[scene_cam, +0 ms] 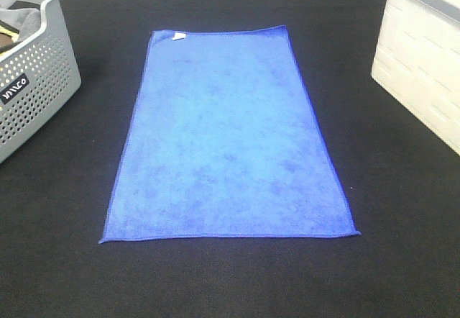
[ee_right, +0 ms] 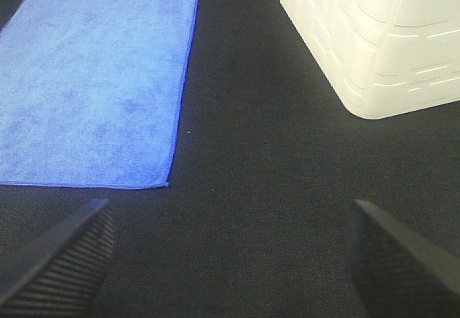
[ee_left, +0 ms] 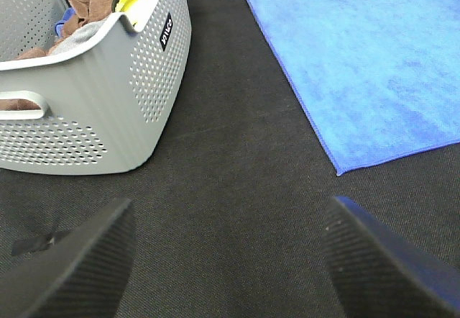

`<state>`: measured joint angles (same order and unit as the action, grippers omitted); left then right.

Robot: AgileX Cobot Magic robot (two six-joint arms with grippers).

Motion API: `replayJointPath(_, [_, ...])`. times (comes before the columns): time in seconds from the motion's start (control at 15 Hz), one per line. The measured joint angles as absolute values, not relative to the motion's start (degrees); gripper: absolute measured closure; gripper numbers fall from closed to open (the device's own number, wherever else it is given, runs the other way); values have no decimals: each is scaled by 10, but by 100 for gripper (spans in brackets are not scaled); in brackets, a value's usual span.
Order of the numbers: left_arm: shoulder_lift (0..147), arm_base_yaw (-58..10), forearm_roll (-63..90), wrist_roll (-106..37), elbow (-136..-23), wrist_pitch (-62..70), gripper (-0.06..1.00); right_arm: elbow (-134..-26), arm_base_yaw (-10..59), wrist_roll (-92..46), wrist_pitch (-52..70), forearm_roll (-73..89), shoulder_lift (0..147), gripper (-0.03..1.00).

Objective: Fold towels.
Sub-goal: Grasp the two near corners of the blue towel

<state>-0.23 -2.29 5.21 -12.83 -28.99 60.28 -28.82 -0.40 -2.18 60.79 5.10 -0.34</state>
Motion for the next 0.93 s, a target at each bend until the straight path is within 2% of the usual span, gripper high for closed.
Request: replayJointPath(0.93, [-2, -23, 52, -128, -290, 603, 25, -288, -4, -22, 608, 51, -3, 15])
